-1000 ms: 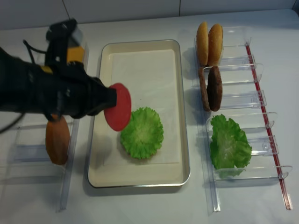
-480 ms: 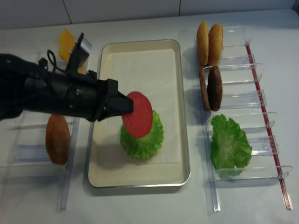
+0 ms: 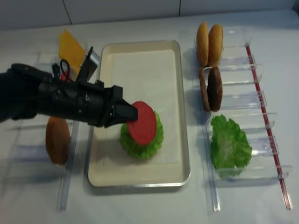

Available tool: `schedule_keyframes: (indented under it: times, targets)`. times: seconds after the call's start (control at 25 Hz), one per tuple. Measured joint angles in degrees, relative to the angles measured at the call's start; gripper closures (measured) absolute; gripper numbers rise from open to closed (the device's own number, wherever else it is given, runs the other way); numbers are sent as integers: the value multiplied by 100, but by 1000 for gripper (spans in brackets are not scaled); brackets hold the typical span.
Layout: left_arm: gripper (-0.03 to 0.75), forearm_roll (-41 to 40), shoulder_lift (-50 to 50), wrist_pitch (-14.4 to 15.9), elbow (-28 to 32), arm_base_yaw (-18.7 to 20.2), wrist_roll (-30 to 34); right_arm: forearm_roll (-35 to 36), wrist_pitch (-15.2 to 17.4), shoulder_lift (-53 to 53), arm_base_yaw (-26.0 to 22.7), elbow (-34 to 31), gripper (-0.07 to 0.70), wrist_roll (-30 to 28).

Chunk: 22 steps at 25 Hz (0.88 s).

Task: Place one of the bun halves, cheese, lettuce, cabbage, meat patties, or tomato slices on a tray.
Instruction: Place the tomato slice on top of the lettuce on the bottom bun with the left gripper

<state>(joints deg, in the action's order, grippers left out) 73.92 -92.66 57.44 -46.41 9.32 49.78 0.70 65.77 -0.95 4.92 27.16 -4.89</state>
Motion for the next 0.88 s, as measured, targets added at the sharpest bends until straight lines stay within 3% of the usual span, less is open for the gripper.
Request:
schedule_keyframes:
  times: [0.88]
  targets:
    - [674,126,-441,-117,0,0,267,0,0,0,0,0,180,0]
